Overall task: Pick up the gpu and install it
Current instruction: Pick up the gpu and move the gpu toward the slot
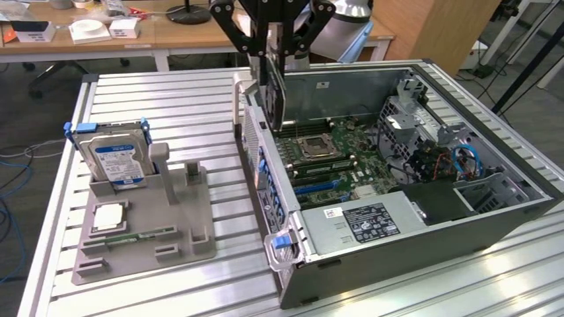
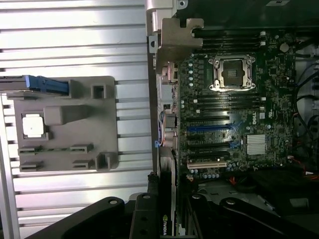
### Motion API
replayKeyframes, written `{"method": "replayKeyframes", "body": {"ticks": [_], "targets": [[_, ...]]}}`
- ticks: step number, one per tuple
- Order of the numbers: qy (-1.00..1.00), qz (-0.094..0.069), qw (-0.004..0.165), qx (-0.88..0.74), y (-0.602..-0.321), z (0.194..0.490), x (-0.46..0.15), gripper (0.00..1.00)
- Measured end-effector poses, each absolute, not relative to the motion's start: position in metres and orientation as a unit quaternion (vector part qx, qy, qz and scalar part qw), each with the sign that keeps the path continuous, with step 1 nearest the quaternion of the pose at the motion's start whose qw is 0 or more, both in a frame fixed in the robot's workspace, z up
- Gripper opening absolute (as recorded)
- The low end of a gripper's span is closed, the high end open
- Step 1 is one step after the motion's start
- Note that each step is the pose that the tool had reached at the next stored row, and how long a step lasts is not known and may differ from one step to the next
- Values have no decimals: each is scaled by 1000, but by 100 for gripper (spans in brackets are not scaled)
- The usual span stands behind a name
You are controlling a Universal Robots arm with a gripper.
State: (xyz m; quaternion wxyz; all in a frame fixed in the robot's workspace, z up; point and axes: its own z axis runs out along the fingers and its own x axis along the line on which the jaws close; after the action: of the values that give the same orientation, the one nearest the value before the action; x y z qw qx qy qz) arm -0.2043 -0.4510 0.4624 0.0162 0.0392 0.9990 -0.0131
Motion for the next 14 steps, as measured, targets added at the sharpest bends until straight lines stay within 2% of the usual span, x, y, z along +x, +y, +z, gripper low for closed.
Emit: {"method": "replayKeyframes", "body": {"ticks": [14], "targets": [[999,-13,16,39,-451,462,-193,26]]}}
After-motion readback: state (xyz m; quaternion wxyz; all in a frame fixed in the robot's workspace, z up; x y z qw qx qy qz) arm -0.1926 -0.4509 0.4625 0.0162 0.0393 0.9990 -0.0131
